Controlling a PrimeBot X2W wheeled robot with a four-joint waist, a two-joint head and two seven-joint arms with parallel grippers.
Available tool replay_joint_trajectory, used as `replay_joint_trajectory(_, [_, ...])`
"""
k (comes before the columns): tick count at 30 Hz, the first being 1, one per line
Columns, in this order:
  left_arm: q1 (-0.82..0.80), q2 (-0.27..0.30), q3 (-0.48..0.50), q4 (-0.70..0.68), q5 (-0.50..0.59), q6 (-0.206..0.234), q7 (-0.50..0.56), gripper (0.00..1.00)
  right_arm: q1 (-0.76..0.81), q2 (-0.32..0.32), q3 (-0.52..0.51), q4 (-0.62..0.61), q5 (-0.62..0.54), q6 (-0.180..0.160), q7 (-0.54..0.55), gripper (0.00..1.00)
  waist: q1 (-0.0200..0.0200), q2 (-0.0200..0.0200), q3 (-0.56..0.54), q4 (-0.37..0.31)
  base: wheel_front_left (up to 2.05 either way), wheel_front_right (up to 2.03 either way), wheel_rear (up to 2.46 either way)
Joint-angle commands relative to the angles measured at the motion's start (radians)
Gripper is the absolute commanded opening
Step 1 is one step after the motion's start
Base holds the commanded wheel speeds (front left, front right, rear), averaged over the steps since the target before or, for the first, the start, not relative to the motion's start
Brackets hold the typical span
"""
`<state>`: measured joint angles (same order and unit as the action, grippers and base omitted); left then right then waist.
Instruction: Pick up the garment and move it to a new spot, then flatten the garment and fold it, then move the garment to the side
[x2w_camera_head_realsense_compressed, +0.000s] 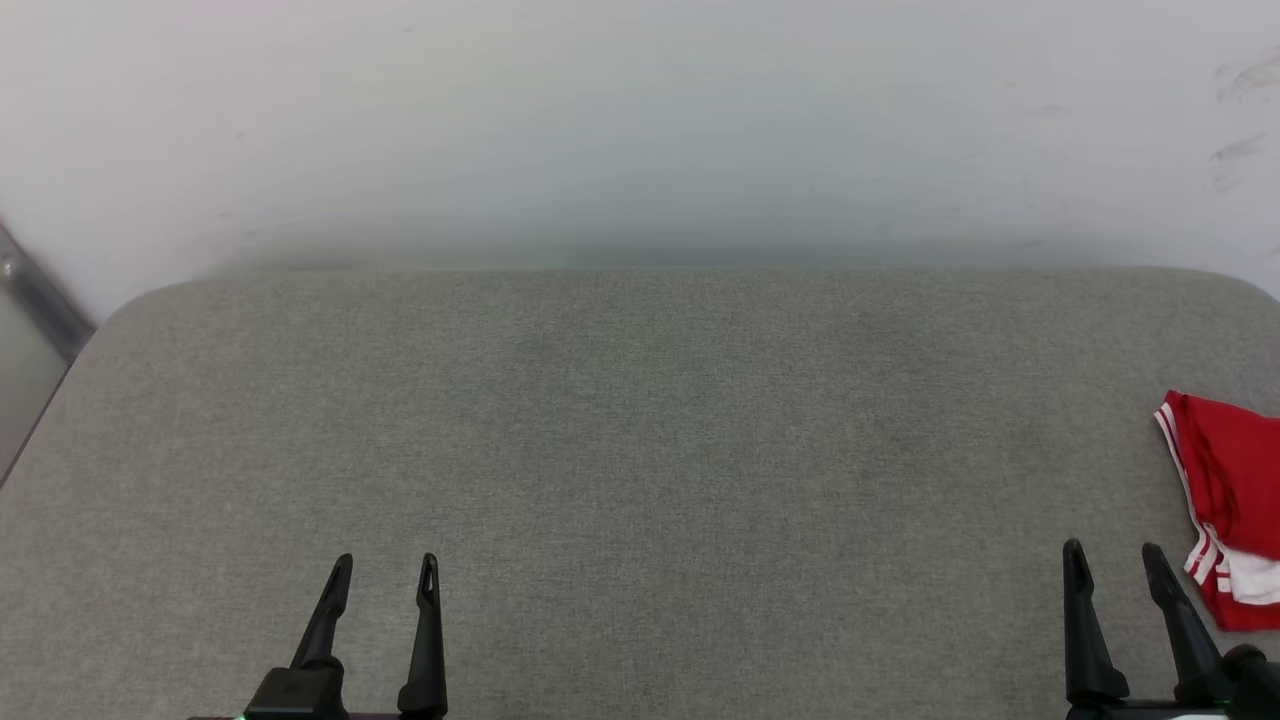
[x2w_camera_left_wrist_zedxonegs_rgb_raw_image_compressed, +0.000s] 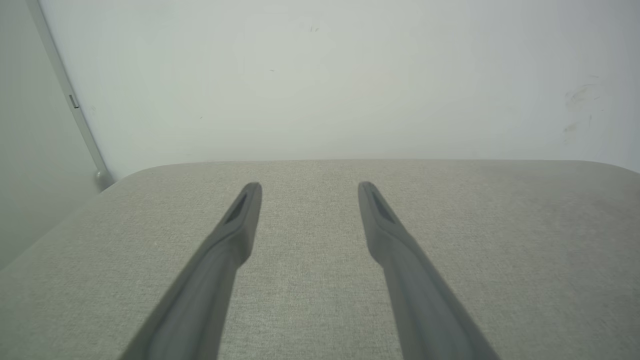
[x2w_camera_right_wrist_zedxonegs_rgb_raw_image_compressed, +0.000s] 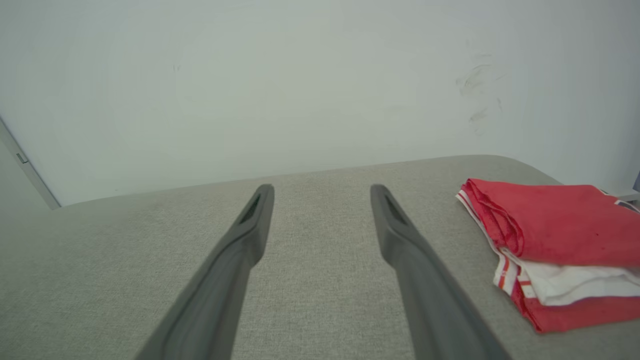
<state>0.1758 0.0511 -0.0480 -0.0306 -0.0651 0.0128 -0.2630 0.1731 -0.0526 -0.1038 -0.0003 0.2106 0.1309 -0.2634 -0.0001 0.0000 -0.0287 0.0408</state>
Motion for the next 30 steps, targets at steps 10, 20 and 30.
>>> replay_joint_trajectory(10, [0.007,0.0,-0.006,0.05,-0.008,-0.001,0.002,0.0,0.014,0.001,0.005,0.047,0.007,0.0,0.003,0.0,0.0001,0.0,-0.001,-0.002,0.0,0.0,0.0])
replay_joint_trajectory(20, [-0.029,0.012,0.0,0.077,-0.225,-0.017,0.038,0.0,-0.025,-0.005,0.011,0.075,0.197,0.0,0.046,0.0,0.0001,0.0,0.002,-0.005,0.0,0.0,0.0])
replay_joint_trajectory(30, [-0.068,0.022,0.007,0.11,-0.422,-0.037,0.074,0.0,-0.062,-0.009,0.014,0.098,0.371,0.0,0.087,0.0,0.0001,0.0,0.004,-0.008,0.0,0.0,0.0])
